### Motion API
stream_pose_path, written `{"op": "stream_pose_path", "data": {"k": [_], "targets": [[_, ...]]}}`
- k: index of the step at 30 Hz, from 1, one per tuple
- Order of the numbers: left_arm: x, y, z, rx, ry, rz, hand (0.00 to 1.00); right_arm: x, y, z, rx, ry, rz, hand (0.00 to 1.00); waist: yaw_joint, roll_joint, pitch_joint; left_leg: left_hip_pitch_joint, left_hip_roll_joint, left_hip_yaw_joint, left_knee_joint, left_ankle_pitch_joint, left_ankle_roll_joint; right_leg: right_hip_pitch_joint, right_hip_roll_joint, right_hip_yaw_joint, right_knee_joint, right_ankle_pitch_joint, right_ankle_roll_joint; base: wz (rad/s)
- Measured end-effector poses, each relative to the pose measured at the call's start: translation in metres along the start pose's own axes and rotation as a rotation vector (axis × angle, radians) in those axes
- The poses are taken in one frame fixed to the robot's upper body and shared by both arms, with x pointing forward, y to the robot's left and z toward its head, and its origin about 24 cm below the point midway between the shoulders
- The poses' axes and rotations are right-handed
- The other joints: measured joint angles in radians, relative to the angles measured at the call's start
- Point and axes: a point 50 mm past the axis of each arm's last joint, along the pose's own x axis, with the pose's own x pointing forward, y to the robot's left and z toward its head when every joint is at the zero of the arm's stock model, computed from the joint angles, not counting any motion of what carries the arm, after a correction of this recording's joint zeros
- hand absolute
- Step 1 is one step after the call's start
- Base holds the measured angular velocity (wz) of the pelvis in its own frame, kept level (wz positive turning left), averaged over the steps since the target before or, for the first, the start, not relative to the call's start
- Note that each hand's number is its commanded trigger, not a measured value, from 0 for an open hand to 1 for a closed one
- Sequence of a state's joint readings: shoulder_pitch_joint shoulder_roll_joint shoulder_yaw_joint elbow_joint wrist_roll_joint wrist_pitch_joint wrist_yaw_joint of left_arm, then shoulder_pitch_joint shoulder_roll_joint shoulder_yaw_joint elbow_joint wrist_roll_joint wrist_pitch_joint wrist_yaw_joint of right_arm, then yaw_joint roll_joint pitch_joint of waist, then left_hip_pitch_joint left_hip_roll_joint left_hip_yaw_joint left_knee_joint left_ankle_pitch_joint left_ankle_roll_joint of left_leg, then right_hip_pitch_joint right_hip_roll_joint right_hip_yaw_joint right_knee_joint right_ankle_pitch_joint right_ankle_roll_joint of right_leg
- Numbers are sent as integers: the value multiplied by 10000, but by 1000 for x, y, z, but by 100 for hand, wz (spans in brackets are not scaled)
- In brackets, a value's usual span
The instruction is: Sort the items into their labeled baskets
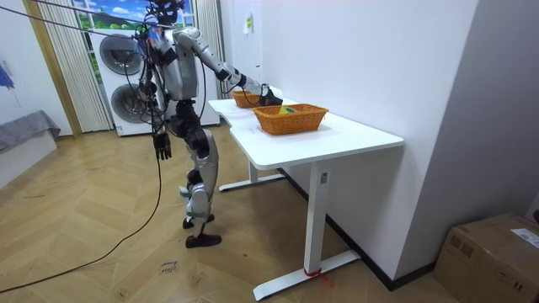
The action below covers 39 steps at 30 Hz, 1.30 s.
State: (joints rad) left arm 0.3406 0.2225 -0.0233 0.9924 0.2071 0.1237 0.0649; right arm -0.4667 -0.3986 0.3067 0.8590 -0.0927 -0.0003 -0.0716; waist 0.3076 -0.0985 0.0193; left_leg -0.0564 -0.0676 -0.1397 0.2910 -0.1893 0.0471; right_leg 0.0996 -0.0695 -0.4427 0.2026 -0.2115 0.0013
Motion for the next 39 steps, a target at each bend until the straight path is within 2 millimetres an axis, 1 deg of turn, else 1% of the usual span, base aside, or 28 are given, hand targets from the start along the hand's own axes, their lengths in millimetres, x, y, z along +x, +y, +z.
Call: {"op": "stream_pose_path", "data": {"k": [6,8,9,11,12,14,15,16,17,19,20,23,25,27,28,33,36,39], "targets": [[0,1,2,-89,-46,45,0,0,-1,-1,1095,106,-18,100,-137,-15,-10,116,-3,37,-88,3,-1,74,-17,-10,-35,2,3,-1],[0,1,1,-146,-35,88,0,0,0,-1,1146,84,88,100,-242,-64,-45,246,-8,22,-203,13,-9,184,-15,4,-134,2,7,-2],[0,1,1,-215,-12,119,0,0,0,0,1151,35,176,100,-295,-56,-39,322,-13,10,-247,12,-8,280,-6,3,-191,6,16,3],[0,2,1,-373,-2,182,0,0,-2,3,1256,-82,149,100,-403,-48,-75,330,-16,2,-259,12,-9,291,14,-2,-191,1,24,4],[0,2,0,-533,22,207,0,0,-5,8,1398,-314,25,100,-553,-13,-82,330,-19,10,-256,12,-8,294,17,-5,-191,1,24,0],[0,1,-2,-649,85,221,0,-1,-9,16,1657,-679,-141,100,-650,51,-105,376,-16,40,-256,15,-8,294,2,0,-174,3,26,0],[0,2,-2,-678,91,280,0,-1,-11,20,1688,-848,-227,100,-829,75,-112,454,-16,56,-265,15,-8,368,-3,-12,-173,3,27,0],[0,3,-1,-677,90,346,0,-1,-11,22,1677,-974,-235,100,-906,95,-133,551,-12,61,-350,15,-7,447,-1,5,-177,1,30,0],[0,3,0,-673,67,372,0,-1,-11,24,1669,-1044,-247,100,-954,96,-137,599,-9,61,-381,15,-8,483,0,10,-179,-1,33,0],[0,4,2,-681,14,488,0,-2,-13,34,1514,-1437,-274,100,-1127,86,-141,744,17,111,-546,14,-9,571,-10,72,-181,-6,43,-3],[0,3,2,-683,15,497,0,-3,-15,36,1485,-1548,-287,100,-1129,86,-141,787,25,153,-578,14,-9,589,-5,100,-182,-7,43,-14],[0,5,1,-841,67,563,0,-7,-30,54,1066,-2284,-599,100,-1252,55,-169,846,23,212,-628,14,-7,593,5,184,-176,-10,49,-9],[0,7,-2,-1003,276,669,0,-13,-43,73,899,-3100,-995,100,-1347,0,-216,884,29,263,-638,14,-6,607,11,243,-176,-10,48,-8],[0,7,-2,-1026,329,674,0,-18,-49,84,775,-3591,-1315,100,-1361,-4,-218,1032,32,310,-690,15,-5,714,10,275,-178,-9,49,-7],[0,7,-2,-1029,339,670,0,-19,-50,88,715,-3756,-1369,100,-1364,34,-207,1125,32,319,-707,12,-1,794,7,272,-180,-9,50,-4],[0,4,1,-1058,280,609,0,-27,-52,105,415,-4504,-1523,100,-1322,26,-209,1200,34,277,-705,15,-1,877,2,254,-173,-10,50,0],[0,3,1,-1013,256,580,0,-30,-52,112,391,-4802,-1492,100,-1301,-26,-222,1200,29,286,-696,24,-2,890,-1,232,-172,-11,51,1],[1,3,2,-1023,247,583,0,-32,-52,116,378,-4983,-1408,100,-1153,-70,-218,1197,21,255,-684,27,0,903,-4,197,-171,-11,52,0]]}}
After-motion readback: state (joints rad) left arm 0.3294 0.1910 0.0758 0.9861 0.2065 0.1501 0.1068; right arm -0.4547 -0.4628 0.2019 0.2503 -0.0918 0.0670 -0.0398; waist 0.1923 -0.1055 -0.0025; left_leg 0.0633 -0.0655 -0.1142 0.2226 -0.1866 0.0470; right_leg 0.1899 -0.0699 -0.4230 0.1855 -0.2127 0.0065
